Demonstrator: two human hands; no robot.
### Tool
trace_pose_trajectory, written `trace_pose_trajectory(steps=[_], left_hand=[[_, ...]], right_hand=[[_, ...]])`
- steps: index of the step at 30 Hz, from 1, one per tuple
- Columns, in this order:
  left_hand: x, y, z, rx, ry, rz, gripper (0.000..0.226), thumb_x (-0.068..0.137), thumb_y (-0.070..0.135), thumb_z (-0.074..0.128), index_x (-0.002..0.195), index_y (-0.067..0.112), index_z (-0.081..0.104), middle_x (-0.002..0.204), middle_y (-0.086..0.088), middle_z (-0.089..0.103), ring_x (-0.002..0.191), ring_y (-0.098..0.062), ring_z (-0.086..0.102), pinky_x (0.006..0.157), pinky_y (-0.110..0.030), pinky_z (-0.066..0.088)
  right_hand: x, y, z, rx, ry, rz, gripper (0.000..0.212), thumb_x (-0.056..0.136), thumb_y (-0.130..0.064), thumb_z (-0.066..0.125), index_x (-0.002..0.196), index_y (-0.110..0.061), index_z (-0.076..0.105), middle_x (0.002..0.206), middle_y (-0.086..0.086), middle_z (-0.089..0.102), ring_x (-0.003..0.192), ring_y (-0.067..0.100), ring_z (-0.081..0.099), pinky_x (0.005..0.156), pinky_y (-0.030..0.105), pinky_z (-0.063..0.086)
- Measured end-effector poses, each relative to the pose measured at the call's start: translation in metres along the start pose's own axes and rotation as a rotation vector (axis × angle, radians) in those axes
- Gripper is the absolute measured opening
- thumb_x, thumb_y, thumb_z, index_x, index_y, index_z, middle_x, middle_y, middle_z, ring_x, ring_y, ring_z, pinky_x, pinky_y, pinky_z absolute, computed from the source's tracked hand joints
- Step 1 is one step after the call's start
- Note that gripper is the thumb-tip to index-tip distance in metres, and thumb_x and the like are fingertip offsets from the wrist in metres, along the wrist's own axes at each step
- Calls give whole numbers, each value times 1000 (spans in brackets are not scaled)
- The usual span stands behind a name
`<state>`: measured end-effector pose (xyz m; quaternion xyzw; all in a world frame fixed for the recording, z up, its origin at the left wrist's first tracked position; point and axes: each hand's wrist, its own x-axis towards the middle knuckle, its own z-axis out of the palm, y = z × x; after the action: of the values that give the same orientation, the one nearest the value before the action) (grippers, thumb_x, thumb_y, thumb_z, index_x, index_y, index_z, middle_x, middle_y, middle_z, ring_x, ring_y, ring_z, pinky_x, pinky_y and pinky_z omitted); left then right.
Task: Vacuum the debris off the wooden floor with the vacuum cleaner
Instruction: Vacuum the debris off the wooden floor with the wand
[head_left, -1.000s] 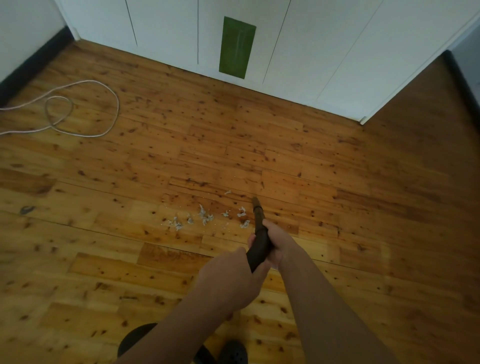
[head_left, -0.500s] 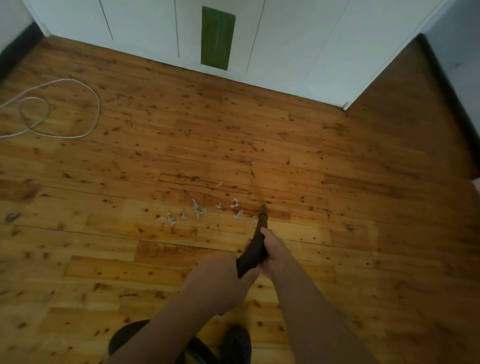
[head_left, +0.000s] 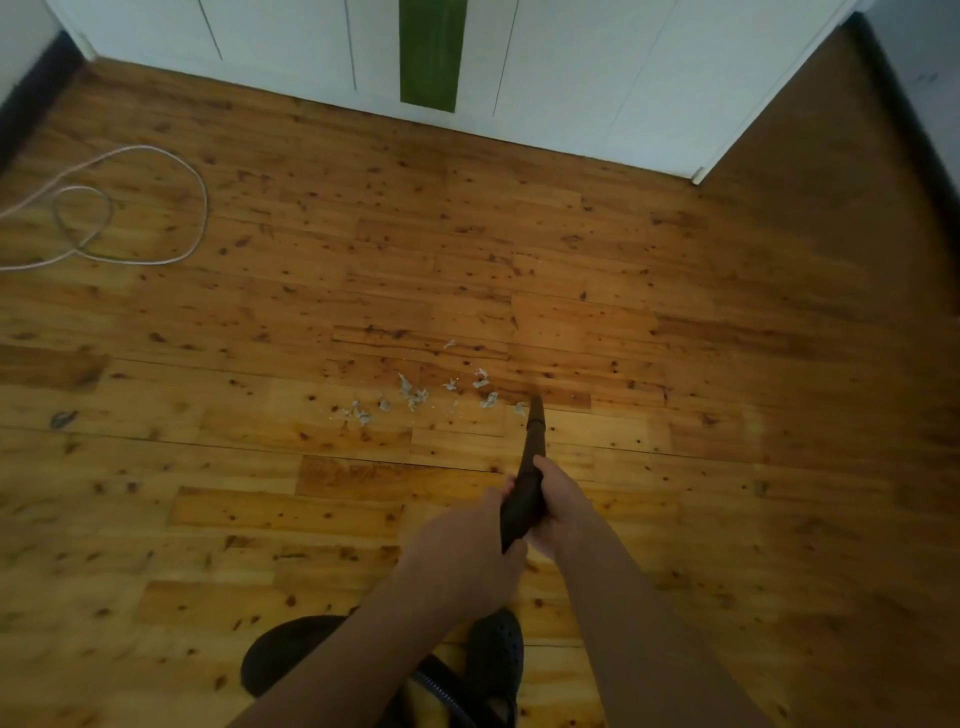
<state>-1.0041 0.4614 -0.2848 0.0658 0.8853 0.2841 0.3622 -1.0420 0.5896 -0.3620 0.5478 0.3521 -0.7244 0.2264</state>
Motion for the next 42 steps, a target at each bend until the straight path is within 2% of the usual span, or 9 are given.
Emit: trace_pose_trajectory(steps=[6,10,16,19,22,28,31,36,42], left_hand=[[-10,-5,3,41,23,-9,49,98,47,45,140,26,33,82,11,50,62,-4,48,52,-20,37],[-16,-12,2,55,49,-31,47,97,53,44,136,28,36,76,14,49,59,-2,48,49,-19,34],[-22,-22,1,-17,50,-42,38,99,42,46,130,20,41,77,13,46,60,-2,45,49,-16,33],[-25,-24,4,-50,37,-49,38,98,38,47,130,18,40,77,12,46,58,-2,44,47,-17,33],[-26,-22,7,-41,40,-39,39,97,42,47,130,21,40,79,11,50,59,-3,47,49,-18,36],[-17,-1,25,25,12,12,29,97,45,48,119,26,44,82,11,53,65,-4,53,52,-18,39],[-13,16,36,74,4,69,34,99,45,44,125,23,41,82,12,53,62,-4,50,52,-19,40],[-4,42,47,136,-31,89,44,102,45,41,139,23,33,93,6,58,73,-10,56,62,-23,48],[-1,70,63,232,-88,95,43,102,45,41,137,22,35,99,4,61,73,-11,56,61,-23,47]], right_hand=[[-11,11,1,61,12,21,30,101,-31,52,118,-7,51,77,11,54,59,20,52,44,30,53],[-18,20,7,28,19,34,28,101,-32,51,107,-5,53,67,9,55,54,21,52,43,29,52],[-28,33,17,-16,9,67,26,101,-30,51,100,-4,53,61,9,58,46,20,56,42,28,52],[-31,37,18,-7,19,72,27,100,-28,52,111,-3,51,73,11,56,56,20,54,42,27,51],[-29,36,12,9,44,47,35,101,-27,51,127,-4,46,83,14,56,63,21,54,51,35,50],[-22,21,-28,59,84,-30,41,101,-27,51,136,-7,42,84,13,56,64,22,55,56,36,52],[-18,10,-49,65,70,-34,42,101,-29,51,136,-7,44,82,13,56,63,22,55,54,36,53],[-13,-3,-71,103,53,-42,37,101,-27,51,130,-4,48,77,12,57,56,20,55,45,28,53],[-13,-9,-103,155,26,-29,33,103,-26,48,126,-4,46,81,12,55,60,22,53,43,28,52]])
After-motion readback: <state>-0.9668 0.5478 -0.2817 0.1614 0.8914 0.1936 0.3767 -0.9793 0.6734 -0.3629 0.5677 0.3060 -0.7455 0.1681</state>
